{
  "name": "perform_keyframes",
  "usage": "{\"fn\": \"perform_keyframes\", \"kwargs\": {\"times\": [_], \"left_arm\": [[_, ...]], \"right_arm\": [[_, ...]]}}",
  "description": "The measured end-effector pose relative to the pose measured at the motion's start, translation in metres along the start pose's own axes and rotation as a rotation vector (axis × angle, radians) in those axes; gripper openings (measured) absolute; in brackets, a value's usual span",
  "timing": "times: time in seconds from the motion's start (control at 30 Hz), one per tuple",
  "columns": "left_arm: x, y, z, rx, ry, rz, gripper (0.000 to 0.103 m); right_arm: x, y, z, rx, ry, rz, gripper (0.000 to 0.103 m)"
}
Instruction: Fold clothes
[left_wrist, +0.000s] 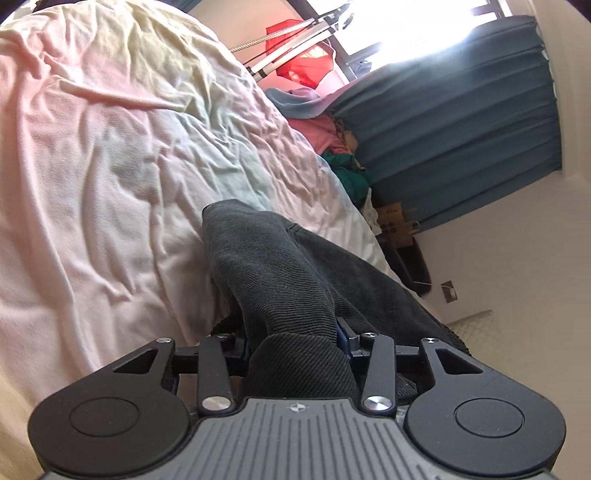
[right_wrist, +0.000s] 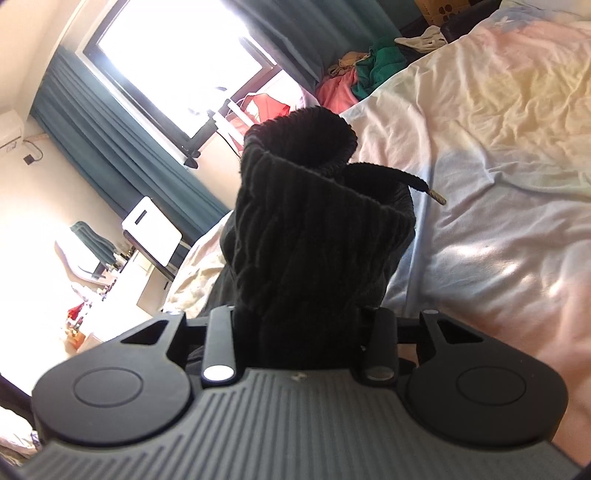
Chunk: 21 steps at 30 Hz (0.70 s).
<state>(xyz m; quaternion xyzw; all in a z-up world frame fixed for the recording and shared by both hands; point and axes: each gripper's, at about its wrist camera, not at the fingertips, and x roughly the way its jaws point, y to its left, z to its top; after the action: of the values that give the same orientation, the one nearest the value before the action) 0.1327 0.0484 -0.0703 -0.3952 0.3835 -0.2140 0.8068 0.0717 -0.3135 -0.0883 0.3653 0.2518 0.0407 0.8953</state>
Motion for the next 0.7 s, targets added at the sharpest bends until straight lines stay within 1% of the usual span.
{"fn": "perform_keyframes", "kwargs": {"times": [0.1, 0.2, 0.33, 0.37, 0.43, 0.5, 0.6, 0.7], "left_arm": [[0.009, -0.041, -0.015, 0.021, 0.03, -0.019, 0.042], [0.052, -0.088, -0.028, 0.034, 0.07, -0.039, 0.042], [0.109, -0.151, -0.044, 0.049, 0.124, -0.065, 0.042], [0.127, -0.165, -0.044, 0.059, 0.135, -0.07, 0.042], [0.177, -0.196, -0.044, 0.066, 0.163, -0.083, 0.042], [0.236, -0.227, -0.038, 0.077, 0.198, -0.088, 0.042], [0.314, -0.261, -0.031, 0.077, 0.213, -0.084, 0.042], [0.375, -0.28, -0.034, 0.141, 0.216, -0.065, 0.043]], "right_arm": [[-0.034, -0.016, 0.025, 0.039, -0.042, -0.01, 0.04], [-0.065, -0.035, 0.056, 0.069, -0.087, -0.027, 0.04], [-0.082, -0.075, 0.118, 0.076, -0.137, -0.083, 0.04], [-0.086, -0.085, 0.134, 0.078, -0.15, -0.097, 0.04], [-0.094, -0.105, 0.165, 0.081, -0.175, -0.125, 0.04], [-0.098, -0.126, 0.198, 0.086, -0.197, -0.155, 0.04], [-0.08, -0.165, 0.238, 0.125, -0.208, -0.194, 0.04], [-0.062, -0.202, 0.272, 0.171, -0.218, -0.228, 0.04]]}}
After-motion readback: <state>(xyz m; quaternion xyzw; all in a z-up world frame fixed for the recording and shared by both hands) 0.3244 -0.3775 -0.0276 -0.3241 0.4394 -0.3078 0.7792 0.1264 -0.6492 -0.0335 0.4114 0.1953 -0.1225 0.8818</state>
